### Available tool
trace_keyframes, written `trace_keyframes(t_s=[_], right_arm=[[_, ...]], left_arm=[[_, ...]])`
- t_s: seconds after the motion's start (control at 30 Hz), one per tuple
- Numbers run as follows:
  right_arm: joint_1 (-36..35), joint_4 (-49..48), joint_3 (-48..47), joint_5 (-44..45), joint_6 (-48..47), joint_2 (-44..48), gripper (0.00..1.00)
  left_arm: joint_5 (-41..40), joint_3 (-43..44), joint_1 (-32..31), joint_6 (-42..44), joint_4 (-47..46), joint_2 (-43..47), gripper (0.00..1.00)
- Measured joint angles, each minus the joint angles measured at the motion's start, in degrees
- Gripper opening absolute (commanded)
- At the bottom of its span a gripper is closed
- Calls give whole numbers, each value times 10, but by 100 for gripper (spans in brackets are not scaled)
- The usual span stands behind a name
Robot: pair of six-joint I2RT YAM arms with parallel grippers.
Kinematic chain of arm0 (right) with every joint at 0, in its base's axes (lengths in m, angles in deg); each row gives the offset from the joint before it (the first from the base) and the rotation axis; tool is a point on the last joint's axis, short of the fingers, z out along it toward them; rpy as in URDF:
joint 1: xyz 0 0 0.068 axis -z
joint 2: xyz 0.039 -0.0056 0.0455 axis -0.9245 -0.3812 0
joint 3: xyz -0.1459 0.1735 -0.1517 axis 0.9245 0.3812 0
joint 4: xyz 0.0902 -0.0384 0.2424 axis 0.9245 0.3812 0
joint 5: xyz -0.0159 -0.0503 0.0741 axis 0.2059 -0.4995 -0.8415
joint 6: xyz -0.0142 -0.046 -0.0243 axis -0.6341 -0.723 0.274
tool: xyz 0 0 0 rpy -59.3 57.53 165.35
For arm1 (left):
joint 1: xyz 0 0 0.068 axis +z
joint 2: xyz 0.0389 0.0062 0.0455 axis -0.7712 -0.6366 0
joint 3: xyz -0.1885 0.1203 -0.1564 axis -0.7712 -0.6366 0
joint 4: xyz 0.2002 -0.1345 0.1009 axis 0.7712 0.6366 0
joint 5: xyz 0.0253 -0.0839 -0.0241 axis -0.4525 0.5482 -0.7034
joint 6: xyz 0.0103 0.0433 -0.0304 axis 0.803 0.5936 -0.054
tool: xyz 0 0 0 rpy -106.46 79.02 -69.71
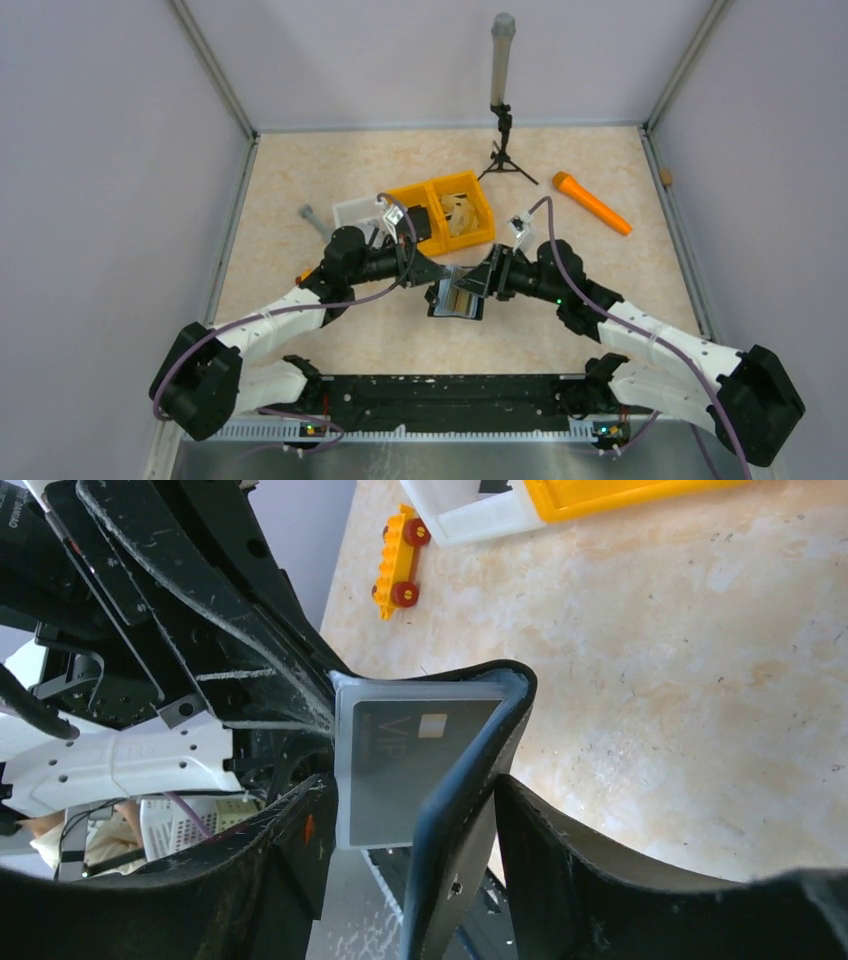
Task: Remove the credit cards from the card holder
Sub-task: Remove the credit card from the card holder.
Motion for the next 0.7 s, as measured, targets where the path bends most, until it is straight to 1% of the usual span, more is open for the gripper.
trace_keyframes(t_s=[0.17, 0.27, 0.37, 0.5, 0.57, 0.63, 0.7], right_arm=[[3, -10, 18, 3, 1, 27, 67], [3, -21, 24, 2, 2, 31, 75], [3, -30, 25, 0, 3, 29, 76], [4, -38, 25, 0, 4, 20, 64], [4, -38, 25, 0, 5, 19, 54], [4, -36, 25, 2, 5, 19, 38], [4, -32, 25, 5, 3, 20, 18]], left_arm=[[-2, -2, 4, 0, 4, 11, 0], [-2, -4, 5, 0, 3, 17, 0], [-1, -5, 5, -5, 1, 18, 0], [-1, -5, 6, -11, -1, 18, 0], [-1, -5, 7, -12, 0, 18, 0], [-1, -6, 12, -13, 0, 20, 0], [-1, -12, 20, -13, 1, 26, 0]])
